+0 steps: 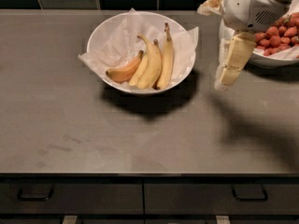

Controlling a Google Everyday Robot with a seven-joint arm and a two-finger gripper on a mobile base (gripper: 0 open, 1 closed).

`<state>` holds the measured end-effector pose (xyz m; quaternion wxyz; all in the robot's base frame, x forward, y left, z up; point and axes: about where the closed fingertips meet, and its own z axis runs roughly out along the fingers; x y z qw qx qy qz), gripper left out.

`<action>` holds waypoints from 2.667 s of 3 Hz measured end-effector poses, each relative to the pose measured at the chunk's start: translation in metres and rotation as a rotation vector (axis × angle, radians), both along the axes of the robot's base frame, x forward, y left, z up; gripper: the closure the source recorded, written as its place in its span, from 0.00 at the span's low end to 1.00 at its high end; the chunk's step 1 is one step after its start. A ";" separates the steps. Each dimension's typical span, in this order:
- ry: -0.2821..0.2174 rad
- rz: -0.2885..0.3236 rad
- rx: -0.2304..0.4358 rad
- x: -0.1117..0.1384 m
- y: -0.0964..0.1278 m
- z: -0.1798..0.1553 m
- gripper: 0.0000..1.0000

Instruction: Pick banana from white bowl

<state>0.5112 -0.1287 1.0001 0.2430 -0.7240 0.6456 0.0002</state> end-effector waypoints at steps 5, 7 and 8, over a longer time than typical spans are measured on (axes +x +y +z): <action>-0.041 0.393 0.063 0.072 0.086 -0.027 0.00; -0.070 0.418 0.055 0.080 0.088 -0.024 0.16; -0.107 0.509 0.042 0.099 0.102 -0.025 0.11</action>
Offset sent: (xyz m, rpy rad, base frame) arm 0.0618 0.0627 -0.0154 -0.0009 -0.0553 0.2931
